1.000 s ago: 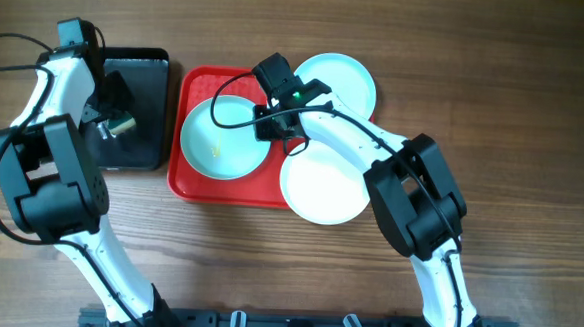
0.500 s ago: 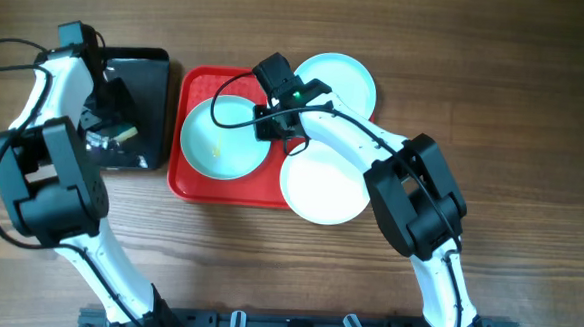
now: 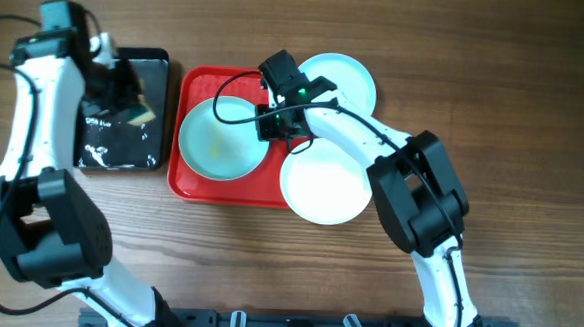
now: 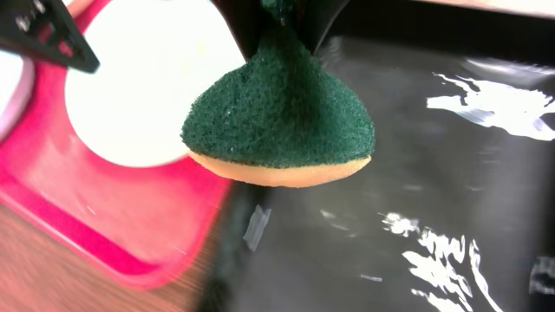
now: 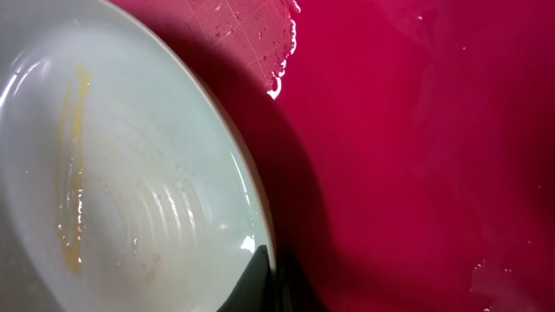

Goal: Clean dirty plates on tray and stack at the side
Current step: 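Lift the sponge with the left gripper and carry it over the plate, then scrub the pale plate with the sponge while the right gripper holds it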

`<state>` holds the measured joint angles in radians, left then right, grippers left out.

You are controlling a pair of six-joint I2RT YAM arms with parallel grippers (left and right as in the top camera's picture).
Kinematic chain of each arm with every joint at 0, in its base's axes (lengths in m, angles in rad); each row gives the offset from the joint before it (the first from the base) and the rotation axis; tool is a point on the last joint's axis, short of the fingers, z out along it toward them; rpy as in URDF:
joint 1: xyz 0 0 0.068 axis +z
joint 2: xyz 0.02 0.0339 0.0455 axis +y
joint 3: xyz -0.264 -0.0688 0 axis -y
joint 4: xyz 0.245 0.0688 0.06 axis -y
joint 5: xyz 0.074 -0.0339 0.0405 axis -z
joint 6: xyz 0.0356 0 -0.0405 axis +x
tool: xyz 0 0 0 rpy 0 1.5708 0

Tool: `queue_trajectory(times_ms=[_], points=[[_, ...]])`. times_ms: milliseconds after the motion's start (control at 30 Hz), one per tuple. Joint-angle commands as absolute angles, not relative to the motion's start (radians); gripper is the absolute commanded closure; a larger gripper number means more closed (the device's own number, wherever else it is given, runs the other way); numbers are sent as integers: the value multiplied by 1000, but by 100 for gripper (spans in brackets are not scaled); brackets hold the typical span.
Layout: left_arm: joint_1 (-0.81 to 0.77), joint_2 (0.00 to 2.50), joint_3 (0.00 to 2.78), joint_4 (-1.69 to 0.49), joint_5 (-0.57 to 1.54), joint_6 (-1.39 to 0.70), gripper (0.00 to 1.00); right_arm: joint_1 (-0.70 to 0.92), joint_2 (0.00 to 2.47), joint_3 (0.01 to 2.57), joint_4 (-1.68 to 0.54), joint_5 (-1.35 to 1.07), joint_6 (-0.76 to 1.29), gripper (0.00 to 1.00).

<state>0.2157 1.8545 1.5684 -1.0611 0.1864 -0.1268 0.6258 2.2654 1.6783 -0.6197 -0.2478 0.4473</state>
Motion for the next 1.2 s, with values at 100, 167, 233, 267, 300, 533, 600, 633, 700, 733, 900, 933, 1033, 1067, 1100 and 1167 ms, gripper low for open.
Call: queue_trajectory(times_ms=[100, 167, 233, 267, 300, 533, 600, 633, 700, 733, 900, 933, 1033, 1067, 1100, 1167], points=[[64, 1848, 1494, -1007, 243, -52, 96, 587, 2297, 1687, -641, -320, 418, 96], [32, 1850, 1452, -952, 241, -52, 96, 585, 2297, 1687, -644, -324, 418, 96], [-17, 1851, 1339, -819, 199, -51, 96, 585, 2297, 1687, -648, -324, 418, 96], [-26, 1851, 1312, -791, 187, -49, 96, 585, 2297, 1687, -651, -324, 418, 96], [-35, 1851, 1286, -762, 181, -31, 96, 585, 2297, 1687, -652, -324, 417, 96], [-98, 1852, 1124, -562, 102, -14, 96, 585, 2297, 1687, -648, -324, 411, 96], [-121, 1852, 1077, -504, 99, -14, 96, 585, 2297, 1687, -647, -324, 411, 96], [-132, 1852, 1057, -484, 99, -14, 96, 585, 2297, 1687, -647, -324, 411, 96], [-149, 1852, 1037, -477, 100, -17, 96, 585, 2297, 1687, -647, -324, 411, 96], [-159, 1852, 1032, -484, 100, -32, 96, 585, 2297, 1687, -647, -324, 411, 96], [-186, 1852, 1032, -489, 342, -41, 96, 585, 2297, 1687, -647, -324, 411, 96], [-186, 1852, 1032, -482, 402, -41, 96, 585, 2297, 1687, -647, -324, 411, 96], [-186, 1852, 1032, -447, 519, -52, 96, 585, 2297, 1687, -648, -324, 411, 96], [-186, 1852, 1032, -437, 500, -72, 96, 585, 2297, 1687, -648, -324, 411, 96], [-186, 1852, 1032, -432, 478, -87, 96, 585, 2297, 1687, -648, -324, 411, 96], [-179, 1852, 1032, -429, 366, -126, 96, 585, 2297, 1687, -648, -324, 411, 96]])
